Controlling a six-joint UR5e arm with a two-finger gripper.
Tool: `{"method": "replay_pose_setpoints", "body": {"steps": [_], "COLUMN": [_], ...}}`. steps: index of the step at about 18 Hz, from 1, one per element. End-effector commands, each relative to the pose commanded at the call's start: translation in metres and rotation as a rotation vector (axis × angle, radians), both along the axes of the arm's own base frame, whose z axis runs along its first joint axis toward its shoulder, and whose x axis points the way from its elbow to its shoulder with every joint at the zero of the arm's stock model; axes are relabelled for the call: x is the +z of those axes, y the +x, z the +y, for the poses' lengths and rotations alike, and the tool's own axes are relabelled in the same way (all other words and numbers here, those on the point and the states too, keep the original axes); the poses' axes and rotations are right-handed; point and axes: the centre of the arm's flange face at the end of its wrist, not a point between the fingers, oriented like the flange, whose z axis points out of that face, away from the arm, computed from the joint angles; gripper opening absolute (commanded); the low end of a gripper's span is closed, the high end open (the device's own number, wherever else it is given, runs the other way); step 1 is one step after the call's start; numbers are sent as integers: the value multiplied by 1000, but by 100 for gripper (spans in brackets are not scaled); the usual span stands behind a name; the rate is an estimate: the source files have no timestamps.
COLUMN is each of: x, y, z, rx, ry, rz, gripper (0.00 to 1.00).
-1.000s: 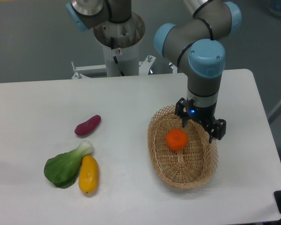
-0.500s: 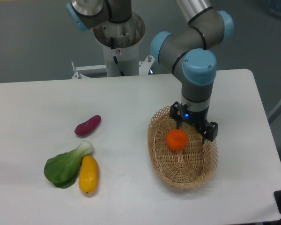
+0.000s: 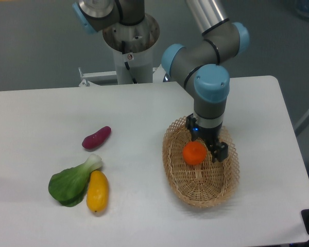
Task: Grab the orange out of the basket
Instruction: 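Move the open gripper over the orange and lower it into the basket, then close the gripper fingers around the orange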
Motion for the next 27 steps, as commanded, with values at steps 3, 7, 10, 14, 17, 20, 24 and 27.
{"method": "replay_pose_setpoints", "body": {"steps": [3, 7, 10, 14, 17, 20, 24, 27], "x": [-1, -1, -3, -15, -23, -38, -43, -40], "y": [-1, -4, -3, 1, 5, 14, 11, 9], "z": [1, -1, -2, 1, -2, -8, -6, -5], "rx": [151, 265, 338, 409, 412, 416, 448, 449], "ry": [29, 46, 52, 45, 44, 38, 43, 57], "rz": [-4, -8, -13, -26, -29, -27, -24, -14], "gripper": [100, 100, 100, 100, 100, 100, 100, 76]}}
